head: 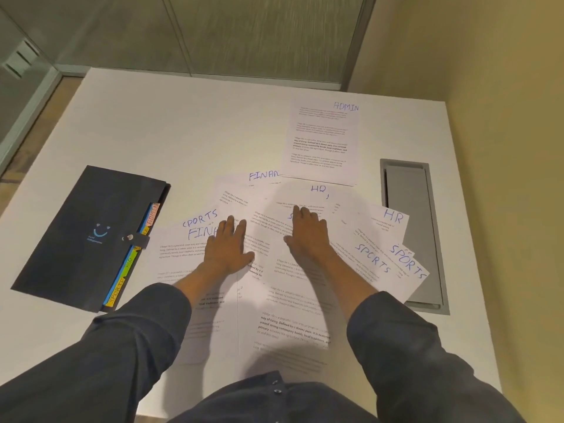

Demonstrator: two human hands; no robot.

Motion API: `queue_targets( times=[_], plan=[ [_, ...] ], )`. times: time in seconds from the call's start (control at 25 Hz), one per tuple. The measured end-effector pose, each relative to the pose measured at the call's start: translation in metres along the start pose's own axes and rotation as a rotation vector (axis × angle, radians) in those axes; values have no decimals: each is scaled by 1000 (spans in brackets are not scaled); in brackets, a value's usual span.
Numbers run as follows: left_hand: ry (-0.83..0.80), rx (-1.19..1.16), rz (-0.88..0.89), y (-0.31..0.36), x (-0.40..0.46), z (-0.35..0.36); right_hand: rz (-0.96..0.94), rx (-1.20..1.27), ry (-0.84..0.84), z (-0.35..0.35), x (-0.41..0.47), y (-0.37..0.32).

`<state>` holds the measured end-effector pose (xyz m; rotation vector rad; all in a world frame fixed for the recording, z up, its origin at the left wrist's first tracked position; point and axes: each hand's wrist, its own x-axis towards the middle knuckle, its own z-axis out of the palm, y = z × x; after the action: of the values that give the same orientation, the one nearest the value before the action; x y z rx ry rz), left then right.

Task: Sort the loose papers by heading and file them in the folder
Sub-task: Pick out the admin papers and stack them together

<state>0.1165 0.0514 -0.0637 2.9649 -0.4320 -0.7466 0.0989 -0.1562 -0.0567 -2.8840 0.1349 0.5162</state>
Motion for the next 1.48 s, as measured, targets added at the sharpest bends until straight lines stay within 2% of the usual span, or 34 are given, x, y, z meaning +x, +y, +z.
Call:
queue_targets(
  times=[0.12, 0.28, 0.52, 0.64, 0.72, 0.84, 1.0, 1.16, 1.36, 1.48],
  plan=[
    [-11, -46, -21, 3, -2, -1, 38, -21, -1, -5, 12, 6],
    [-18, -148, -37, 3, -3, -5, 32, 83, -42, -7, 18, 15],
    [105, -221, -2, -5, 0, -25, -258, 182, 338, -17, -19, 14],
    [83, -151, 39, -20, 13, -33, -433, 173, 377, -6, -53, 17],
    [52, -185, 12, -23, 21, -40, -489, 154, 373, 6, -67, 23],
    [61, -225, 8, -20, 30, -48, -467, 139, 354, 17, -77, 29],
    [-23, -76, 86, -3, 42, -52, -448, 142, 321, 19, -80, 28],
    [1, 10, 104, 9, 47, -43, -432, 184, 331, 19, -78, 28],
    [105, -47, 168, 8, 45, -48, -423, 192, 341, 23, -73, 29],
    [173, -174, 247, 8, 39, -53, -364, 239, 357, 23, -72, 29]
  ],
)
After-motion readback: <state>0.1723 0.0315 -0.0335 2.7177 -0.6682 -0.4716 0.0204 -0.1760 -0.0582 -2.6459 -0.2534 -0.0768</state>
